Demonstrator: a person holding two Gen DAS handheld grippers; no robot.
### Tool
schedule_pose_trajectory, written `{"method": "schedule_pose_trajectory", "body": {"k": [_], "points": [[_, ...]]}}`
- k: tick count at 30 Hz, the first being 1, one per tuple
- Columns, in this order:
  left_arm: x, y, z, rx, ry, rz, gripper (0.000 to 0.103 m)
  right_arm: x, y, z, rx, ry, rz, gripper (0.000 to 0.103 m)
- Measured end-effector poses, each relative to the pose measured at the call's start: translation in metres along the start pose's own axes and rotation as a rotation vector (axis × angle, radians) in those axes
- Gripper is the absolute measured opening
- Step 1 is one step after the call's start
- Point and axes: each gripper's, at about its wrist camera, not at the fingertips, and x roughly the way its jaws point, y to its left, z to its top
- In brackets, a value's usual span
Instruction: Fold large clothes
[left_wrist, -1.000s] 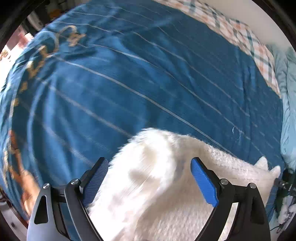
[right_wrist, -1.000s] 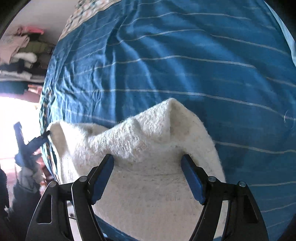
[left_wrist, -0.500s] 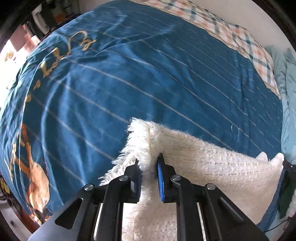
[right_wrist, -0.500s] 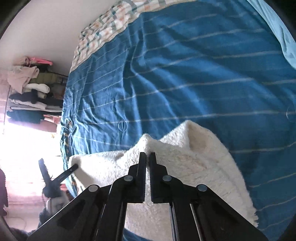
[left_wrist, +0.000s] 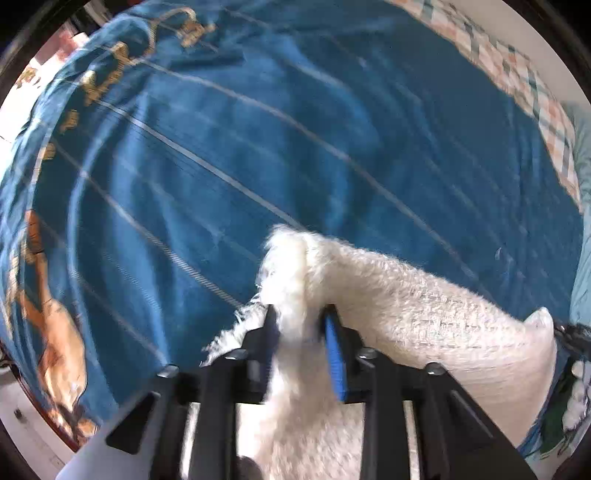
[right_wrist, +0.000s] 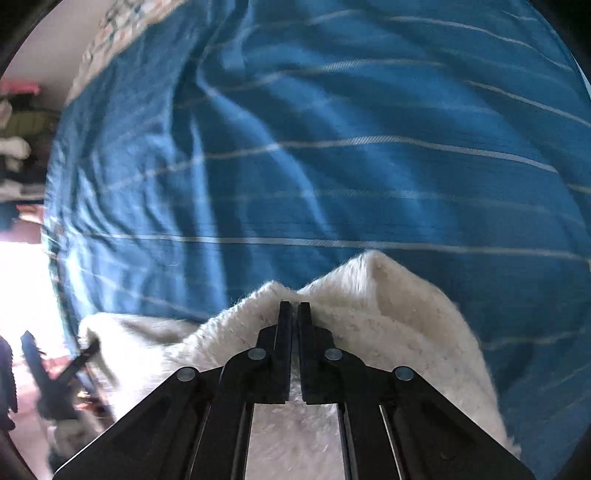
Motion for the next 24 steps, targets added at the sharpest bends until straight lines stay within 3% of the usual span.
{"method": "schedule_pose_trajectory", "body": {"k": [2,4,7,10,12,15,20,24], "points": [[-0.021,-0.003,-0.006,-0.007,-0.052,-0.011,0.062,-0.043,-0.007,-0.016,0.015,-0.082,0.010,0.042],[-0.040,-0.011,-0.015,0.008,-0.092,-0.012,0.082,-0.078,-0.015,-0.038,0.025,-0.160,0.033,0.051],[-0.059,-0.029,-0.036,0.037,-0.143,-0.012,0.085,-0.100,-0.020,-0.069,0.045,-0.194,0.086,0.051],[-0.063,-0.053,-0.056,0.078,-0.183,-0.012,0.085,-0.073,-0.018,-0.087,0.060,-0.117,0.165,0.051],[-0.055,-0.077,-0.063,0.125,-0.185,0.007,0.090,-0.041,-0.018,-0.087,0.095,-0.094,0.169,0.049],[-0.033,-0.091,-0.066,0.158,-0.124,0.007,0.091,0.013,-0.013,-0.072,0.099,-0.078,0.082,0.045],[-0.021,-0.130,-0.087,0.194,-0.075,-0.033,0.091,0.040,0.007,-0.048,0.077,-0.082,-0.074,0.046],[-0.028,-0.168,-0.095,0.259,-0.089,-0.032,0.091,0.029,-0.005,-0.032,0.133,-0.012,0.020,0.046]]}}
